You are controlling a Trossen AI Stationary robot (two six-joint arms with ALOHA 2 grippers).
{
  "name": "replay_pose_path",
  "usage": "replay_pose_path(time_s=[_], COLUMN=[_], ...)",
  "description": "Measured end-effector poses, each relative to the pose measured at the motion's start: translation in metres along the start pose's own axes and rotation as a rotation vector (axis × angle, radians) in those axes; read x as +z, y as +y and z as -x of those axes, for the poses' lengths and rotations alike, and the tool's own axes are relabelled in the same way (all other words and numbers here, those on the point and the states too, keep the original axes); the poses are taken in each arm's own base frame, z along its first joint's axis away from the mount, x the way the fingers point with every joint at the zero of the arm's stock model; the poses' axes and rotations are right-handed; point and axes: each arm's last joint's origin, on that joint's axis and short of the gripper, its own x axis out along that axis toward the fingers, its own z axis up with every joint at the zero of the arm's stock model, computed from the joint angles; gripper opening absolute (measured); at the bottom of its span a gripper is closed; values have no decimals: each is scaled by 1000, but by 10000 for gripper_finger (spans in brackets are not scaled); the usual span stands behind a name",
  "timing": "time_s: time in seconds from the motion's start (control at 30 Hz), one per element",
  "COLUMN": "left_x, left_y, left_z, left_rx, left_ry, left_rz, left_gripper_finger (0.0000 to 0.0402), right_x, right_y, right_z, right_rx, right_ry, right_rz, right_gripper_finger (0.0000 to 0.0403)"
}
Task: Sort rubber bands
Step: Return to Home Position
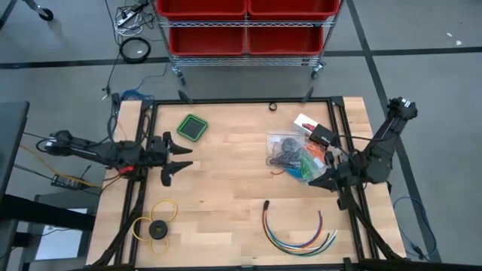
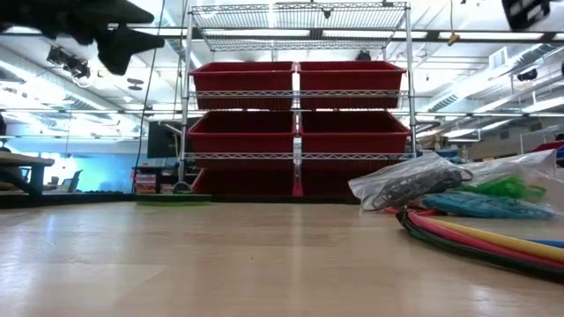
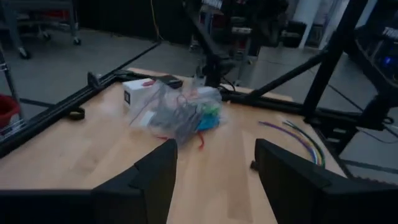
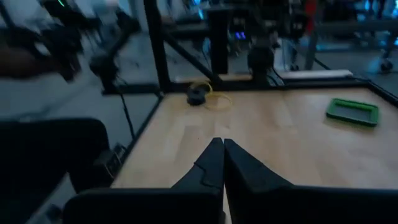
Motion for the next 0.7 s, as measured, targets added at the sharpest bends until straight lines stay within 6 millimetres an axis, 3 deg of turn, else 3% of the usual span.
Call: replay_pose_path(time_s=[0.4,0.7], left_x=[-43,-72], left_y=[-2,0], left_z=[-2,0], left_rx=[44,60], left_ry=[-104,-192], left_rz=[17,44], left_gripper_finger=[223,223], right_x=[-84,-83], right_y=[-33,-40], right_z=[12,17], right_rx=[77,44], right_ry=[-257,-305], right_rz=[-72,-19], right_gripper_finger=[0,0])
